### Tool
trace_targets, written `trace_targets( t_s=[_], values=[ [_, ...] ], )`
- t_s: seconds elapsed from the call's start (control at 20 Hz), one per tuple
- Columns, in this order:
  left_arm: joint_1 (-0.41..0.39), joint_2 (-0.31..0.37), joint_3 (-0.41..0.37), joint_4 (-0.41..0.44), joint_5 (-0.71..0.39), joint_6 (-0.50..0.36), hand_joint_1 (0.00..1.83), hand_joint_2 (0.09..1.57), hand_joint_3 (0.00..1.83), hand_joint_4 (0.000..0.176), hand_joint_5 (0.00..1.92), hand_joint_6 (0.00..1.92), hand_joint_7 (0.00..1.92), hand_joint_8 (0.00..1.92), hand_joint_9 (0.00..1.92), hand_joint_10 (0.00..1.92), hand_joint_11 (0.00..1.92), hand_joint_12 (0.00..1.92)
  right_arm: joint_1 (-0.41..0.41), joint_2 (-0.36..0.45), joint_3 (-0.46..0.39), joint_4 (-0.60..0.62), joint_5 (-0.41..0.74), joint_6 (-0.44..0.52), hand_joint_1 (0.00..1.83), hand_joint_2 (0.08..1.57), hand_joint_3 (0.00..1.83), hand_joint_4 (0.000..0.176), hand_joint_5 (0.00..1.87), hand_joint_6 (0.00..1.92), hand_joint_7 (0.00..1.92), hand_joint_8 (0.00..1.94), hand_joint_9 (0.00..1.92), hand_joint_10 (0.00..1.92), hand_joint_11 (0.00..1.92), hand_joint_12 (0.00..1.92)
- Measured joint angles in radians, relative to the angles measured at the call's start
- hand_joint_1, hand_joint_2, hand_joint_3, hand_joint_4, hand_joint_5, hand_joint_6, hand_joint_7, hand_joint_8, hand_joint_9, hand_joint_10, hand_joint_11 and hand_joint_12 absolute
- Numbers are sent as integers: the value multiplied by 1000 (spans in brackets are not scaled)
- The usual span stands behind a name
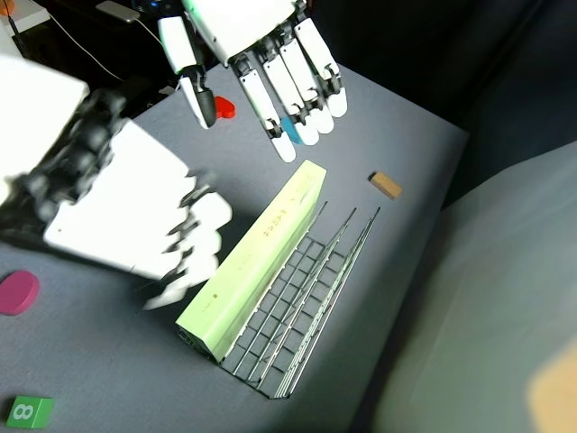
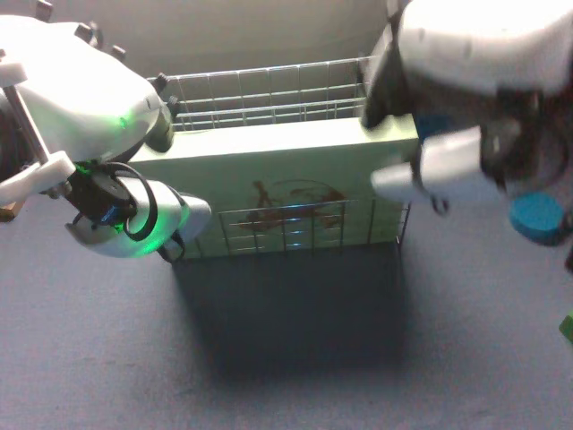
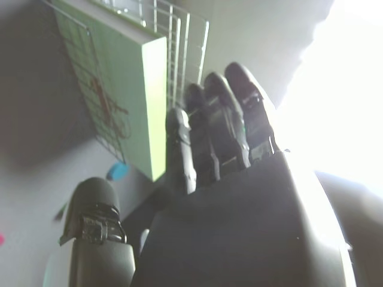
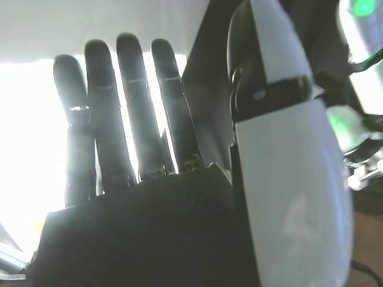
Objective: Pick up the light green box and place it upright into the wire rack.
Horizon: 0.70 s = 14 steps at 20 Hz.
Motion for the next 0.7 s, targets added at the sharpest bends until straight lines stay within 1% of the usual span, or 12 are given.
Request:
trace_targets(
  t_s=[0.05,0.1,0.2,0.3,0.35,0.4,0.45,0.5,0.55,0.6,0.65,0.7],
  values=[
    [0,0,-2,0,3,-3,260,1320,7,0,504,1841,661,1876,796,1915,928,1918,-3,0,0,-2,0,1,567,1327,15,51,1034,1910,1134,1927,1288,1917,1520,1919],
    [-2,0,-4,0,9,-3,315,1345,11,0,535,1905,711,1912,805,1920,943,1920,-3,0,0,-22,5,4,485,1355,15,46,1077,1919,1219,1938,1416,1920,1632,1921],
    [-3,0,-7,2,11,-4,403,1407,14,0,834,1920,928,1921,957,1921,1081,1921,-6,0,0,-25,28,21,408,1415,19,45,1150,1921,1346,1941,1558,1921,1756,1921],
    [-3,-13,-7,2,18,-4,506,1445,14,0,1115,1921,1186,1921,1224,1921,1351,1921,-13,0,-1,-14,46,28,506,1460,14,60,1208,1921,1401,1941,1575,1921,1777,1921],
    [-3,-26,-7,1,19,-5,560,1465,16,0,1208,1921,1311,1921,1360,1921,1465,1921,-13,-1,-1,-20,47,28,603,1458,5,75,1233,1921,1421,1941,1594,1921,1785,1921],
    [-3,-37,-7,1,19,-5,604,1480,18,0,1249,1921,1374,1921,1441,1921,1534,1921,-13,-2,-1,-25,47,26,689,1445,2,156,1251,1921,1427,1941,1601,1921,1789,1921],
    [-3,-51,-7,1,19,-5,640,1488,18,0,1268,1921,1400,1921,1463,1921,1560,1921,-13,-1,-1,-26,47,26,730,1432,0,172,1255,1921,1429,1941,1604,1921,1792,1921],
    [-3,-73,-5,1,16,-7,656,1488,9,0,1278,1921,1410,1921,1466,1921,1566,1921,-13,-1,-1,-21,48,25,737,1429,0,175,1256,1921,1430,1941,1605,1921,1793,1921],
    [-3,-82,-5,1,15,-8,675,1473,1,63,1283,1921,1411,1921,1466,1921,1567,1921,-13,-1,-1,-22,54,24,711,1437,0,176,1256,1921,1423,1941,1593,1921,1788,1921],
    [-2,-89,-5,2,15,-13,705,1443,0,153,1288,1921,1412,1921,1466,1921,1567,1921,-13,-1,-1,-24,61,22,691,1444,3,176,1254,1921,1402,1941,1580,1921,1784,1921],
    [8,-92,-5,27,15,-50,783,1394,0,175,1288,1921,1423,1921,1466,1921,1569,1921,-18,-2,-1,-27,70,21,682,1447,3,176,1242,1921,1390,1941,1576,1921,1782,1921],
    [12,-92,-8,43,21,-71,783,1394,0,175,1288,1921,1423,1921,1466,1921,1569,1921,-23,-1,-1,-27,77,21,682,1447,3,176,1242,1921,1390,1941,1576,1921,1782,1921]
  ],
)
